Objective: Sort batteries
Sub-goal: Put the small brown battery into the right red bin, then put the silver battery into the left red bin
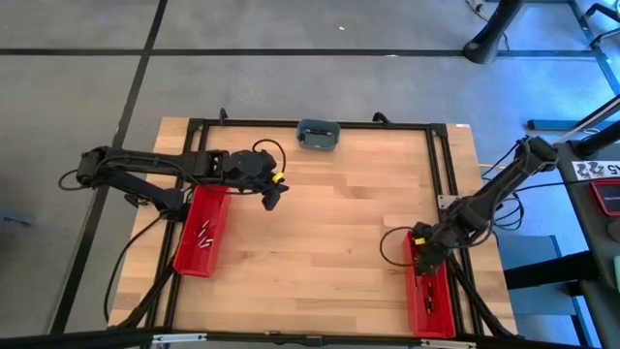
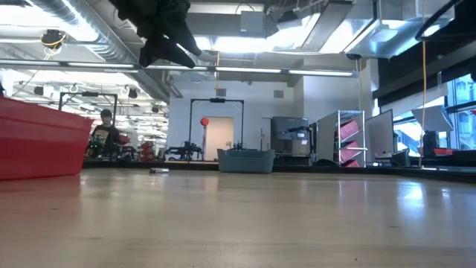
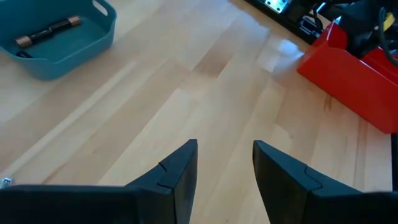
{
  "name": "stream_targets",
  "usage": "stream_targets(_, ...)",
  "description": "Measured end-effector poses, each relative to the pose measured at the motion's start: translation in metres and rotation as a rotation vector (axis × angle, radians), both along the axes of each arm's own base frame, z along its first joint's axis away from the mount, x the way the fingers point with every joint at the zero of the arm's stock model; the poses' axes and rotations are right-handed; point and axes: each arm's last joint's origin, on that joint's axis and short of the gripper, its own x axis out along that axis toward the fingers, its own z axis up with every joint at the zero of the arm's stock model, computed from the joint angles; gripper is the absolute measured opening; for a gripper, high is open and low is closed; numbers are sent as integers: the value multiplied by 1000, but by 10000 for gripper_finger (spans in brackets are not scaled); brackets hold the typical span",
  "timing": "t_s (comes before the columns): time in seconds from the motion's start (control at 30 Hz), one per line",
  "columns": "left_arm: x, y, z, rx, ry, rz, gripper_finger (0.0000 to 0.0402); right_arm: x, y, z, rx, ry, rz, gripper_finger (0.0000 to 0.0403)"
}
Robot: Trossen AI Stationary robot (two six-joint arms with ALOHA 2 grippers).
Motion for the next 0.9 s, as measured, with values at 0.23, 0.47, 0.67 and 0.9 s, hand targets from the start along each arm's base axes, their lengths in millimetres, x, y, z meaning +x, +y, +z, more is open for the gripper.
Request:
stream_targets(0.23, -1, 0, -1, 2, 20, -3, 143, 2, -1, -14, -35, -99, 26, 36)
stream_targets(0.47, -1, 0, -1, 6, 22, -6, 143, 3, -1, -15, -61, -142, 83, 54)
stream_targets(0.67, -2, 1, -2, 71, 43, -2, 143, 3, 1, -8, -14, -106, 109, 114)
stream_targets(0.9, -10, 24, -6, 36, 84, 230, 143, 10, 4, 46, 9, -219, 71, 141)
